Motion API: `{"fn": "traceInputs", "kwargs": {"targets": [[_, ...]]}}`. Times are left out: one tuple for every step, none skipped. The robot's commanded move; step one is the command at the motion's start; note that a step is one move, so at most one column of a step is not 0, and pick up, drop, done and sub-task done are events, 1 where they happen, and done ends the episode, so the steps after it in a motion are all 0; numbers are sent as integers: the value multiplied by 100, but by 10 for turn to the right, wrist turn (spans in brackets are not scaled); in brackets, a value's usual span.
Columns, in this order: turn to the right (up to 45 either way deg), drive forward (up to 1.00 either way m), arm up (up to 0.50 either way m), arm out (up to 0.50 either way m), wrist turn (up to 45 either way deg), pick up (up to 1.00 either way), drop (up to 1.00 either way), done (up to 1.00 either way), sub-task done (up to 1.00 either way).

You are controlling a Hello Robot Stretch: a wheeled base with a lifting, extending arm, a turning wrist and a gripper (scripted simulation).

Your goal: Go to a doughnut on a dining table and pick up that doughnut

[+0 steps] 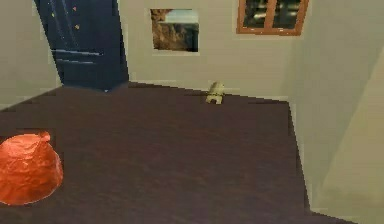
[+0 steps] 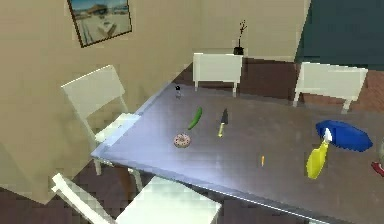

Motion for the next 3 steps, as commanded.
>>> {"fn": "traceInputs", "kwargs": {"targets": [[450, 0, 0, 0, 0, 0, 0, 0, 0], [450, 0, 0, 0, 0, 0, 0, 0, 0], [450, 0, 0, 0, 0, 0, 0, 0, 0]]}}
